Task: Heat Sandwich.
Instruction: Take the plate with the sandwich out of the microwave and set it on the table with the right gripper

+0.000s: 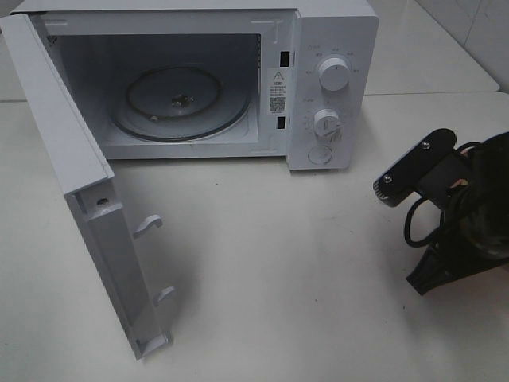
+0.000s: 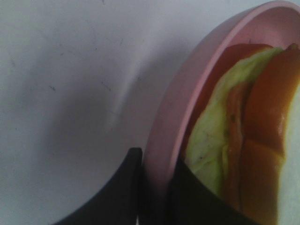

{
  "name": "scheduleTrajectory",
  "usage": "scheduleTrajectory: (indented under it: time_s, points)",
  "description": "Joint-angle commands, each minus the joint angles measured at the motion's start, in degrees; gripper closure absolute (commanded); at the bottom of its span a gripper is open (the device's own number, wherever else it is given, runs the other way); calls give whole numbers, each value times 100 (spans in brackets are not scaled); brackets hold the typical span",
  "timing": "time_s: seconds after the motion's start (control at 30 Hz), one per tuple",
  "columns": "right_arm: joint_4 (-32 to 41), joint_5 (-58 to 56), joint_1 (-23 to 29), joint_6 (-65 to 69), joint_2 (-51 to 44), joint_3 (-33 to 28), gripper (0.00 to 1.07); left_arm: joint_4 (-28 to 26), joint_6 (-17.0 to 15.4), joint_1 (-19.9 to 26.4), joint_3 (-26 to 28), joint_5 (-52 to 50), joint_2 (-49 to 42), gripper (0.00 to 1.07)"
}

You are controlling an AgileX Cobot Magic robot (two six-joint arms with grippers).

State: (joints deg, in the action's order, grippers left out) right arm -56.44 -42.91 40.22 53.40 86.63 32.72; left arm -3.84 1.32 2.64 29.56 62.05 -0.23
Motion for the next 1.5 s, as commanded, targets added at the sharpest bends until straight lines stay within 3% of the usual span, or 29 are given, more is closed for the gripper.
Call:
scheduleTrajectory:
  time_s: [0.03, 0.5, 0.97, 1.2, 1.5]
  points:
    - [-201, -229, 0, 413, 201, 189, 104, -6, 11, 17, -6, -52, -34, 9]
    - [-327, -367, -86, 1066, 1031, 659, 104, -6, 11, 17, -6, -52, -34, 9]
    - [-516, -258, -728, 1106, 1736, 773, 102, -6, 11, 17, -6, -52, -34, 9]
    - [-940, -74, -940, 1473, 2177, 773, 102, -6, 11, 17, -6, -52, -34, 9]
    - [-1094, -63, -940, 1553, 2699, 888, 91, -6, 11, 17, -6, -52, -34, 9]
